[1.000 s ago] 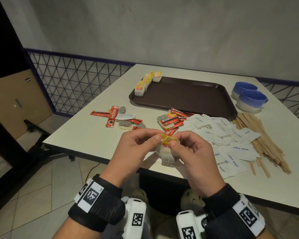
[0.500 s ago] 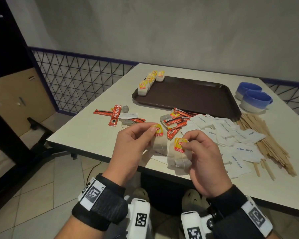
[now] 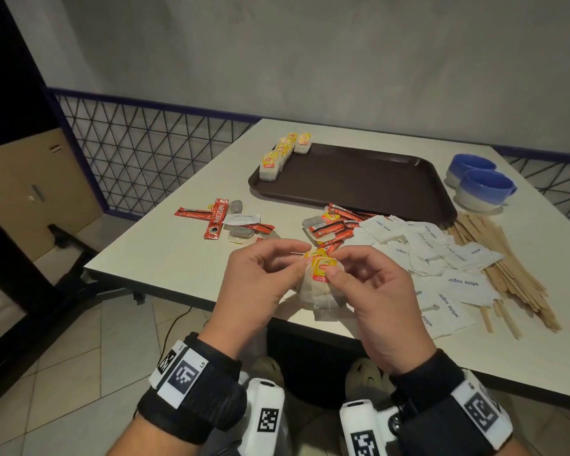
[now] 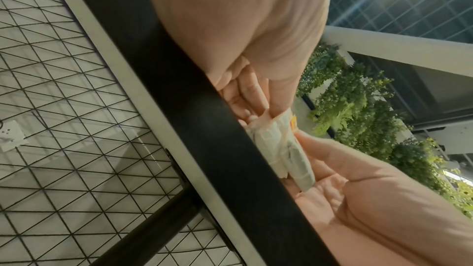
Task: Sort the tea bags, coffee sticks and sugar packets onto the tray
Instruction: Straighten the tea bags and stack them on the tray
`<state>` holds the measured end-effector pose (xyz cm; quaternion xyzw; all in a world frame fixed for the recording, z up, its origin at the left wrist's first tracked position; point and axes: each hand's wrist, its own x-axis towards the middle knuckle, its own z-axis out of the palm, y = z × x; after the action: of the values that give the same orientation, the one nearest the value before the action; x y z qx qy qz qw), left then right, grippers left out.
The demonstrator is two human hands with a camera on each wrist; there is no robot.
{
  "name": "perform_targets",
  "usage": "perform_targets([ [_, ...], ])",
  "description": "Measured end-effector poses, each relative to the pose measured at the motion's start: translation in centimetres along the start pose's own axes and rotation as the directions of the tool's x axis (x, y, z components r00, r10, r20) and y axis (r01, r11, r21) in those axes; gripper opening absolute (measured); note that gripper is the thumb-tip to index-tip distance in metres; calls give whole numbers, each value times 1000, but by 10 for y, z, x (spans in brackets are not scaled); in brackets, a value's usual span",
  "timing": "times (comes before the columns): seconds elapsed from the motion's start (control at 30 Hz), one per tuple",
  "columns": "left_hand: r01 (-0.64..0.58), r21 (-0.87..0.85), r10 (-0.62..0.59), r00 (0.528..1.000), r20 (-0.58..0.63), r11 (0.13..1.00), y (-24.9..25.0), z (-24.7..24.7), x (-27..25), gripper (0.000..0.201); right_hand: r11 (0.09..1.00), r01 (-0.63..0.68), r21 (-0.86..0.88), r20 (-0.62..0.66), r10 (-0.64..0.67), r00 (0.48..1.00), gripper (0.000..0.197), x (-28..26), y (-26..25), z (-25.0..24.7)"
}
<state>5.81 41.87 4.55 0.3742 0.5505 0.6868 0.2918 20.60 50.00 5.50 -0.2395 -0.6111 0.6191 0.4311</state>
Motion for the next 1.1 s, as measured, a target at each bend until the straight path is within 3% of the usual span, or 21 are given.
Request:
perform_targets([
  [0.43,-47,84,36,991,127,995,1,-3,0,17,998,28,-53,-41,-30,999,12,-1,3,1],
  [0.73,-16,24,13,994,112,1000,3,-5,0,19,972,15,-234,-35,-24,999,8,-1,7,5],
  [0.97,-96,128,83,991,103,987,0,-3,2,14,951,69,-302,-45,-86,995,5,-5,9,10],
  [1.1,-71,48,68,995,72,996,-1,-7,2,16,948,41,-314,-51,-60,997,6,-5,5,13],
])
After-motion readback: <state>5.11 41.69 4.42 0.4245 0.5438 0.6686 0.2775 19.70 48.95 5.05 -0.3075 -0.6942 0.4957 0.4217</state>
